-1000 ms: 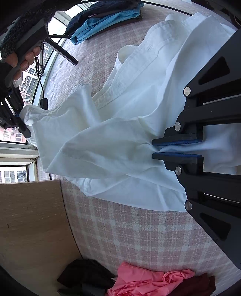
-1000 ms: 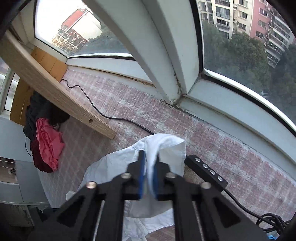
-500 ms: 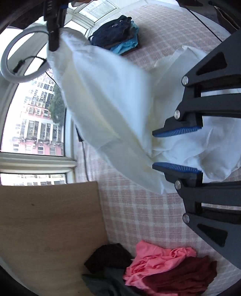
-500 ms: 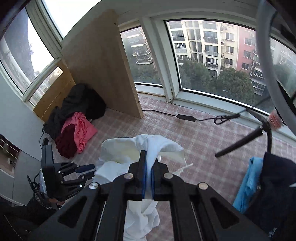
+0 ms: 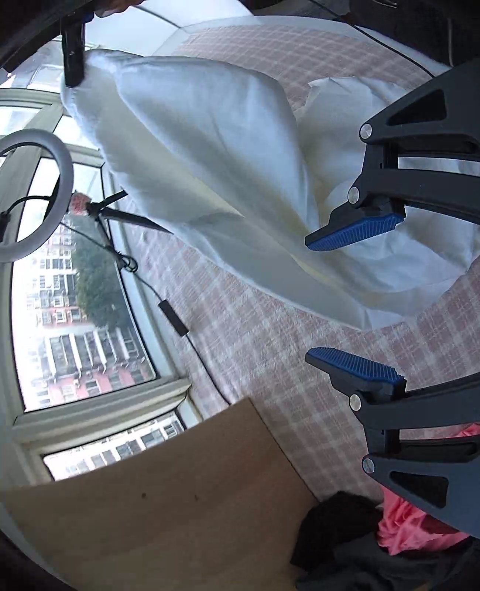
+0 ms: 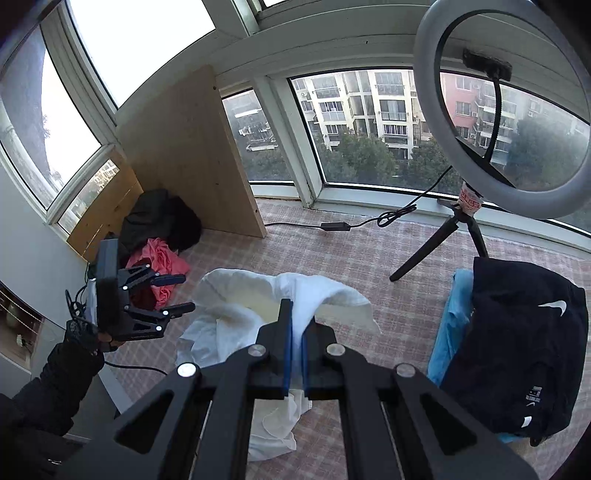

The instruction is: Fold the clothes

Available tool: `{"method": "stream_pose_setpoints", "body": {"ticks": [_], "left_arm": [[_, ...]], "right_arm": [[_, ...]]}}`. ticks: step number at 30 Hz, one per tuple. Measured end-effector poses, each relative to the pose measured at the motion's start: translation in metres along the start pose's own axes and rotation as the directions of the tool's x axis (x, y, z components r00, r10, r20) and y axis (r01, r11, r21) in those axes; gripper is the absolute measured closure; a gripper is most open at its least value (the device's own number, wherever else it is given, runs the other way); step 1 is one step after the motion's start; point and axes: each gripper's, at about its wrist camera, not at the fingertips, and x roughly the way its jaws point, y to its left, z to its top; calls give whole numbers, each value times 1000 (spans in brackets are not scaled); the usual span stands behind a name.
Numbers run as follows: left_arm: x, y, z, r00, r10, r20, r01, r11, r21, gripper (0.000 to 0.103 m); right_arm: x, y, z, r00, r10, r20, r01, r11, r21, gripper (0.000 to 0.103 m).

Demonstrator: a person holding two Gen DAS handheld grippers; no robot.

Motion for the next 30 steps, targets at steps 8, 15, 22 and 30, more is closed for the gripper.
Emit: {"method": "stream_pose_setpoints", "body": {"ticks": [8,15,22,30], "left_arm": [[-5,1,1,998,33,-49,-35,999,-28,103],[-102,-19,1,968,222,119,-206,970,-132,103],[-49,-128,-27,963,256,80,-253,966,-46,98],[2,-195,-11,951,279,137,-278,960,-25,71]], "right_arm": [[2,3,9,999,-34,-15,33,999,-39,99],[17,-5,24,1000,3,-22,-3,1000,-15,99],[14,2,41,996,87,-2,-87,996,-19,99],[5,24,55,989,148,7,-147,986,-79,99]]}}
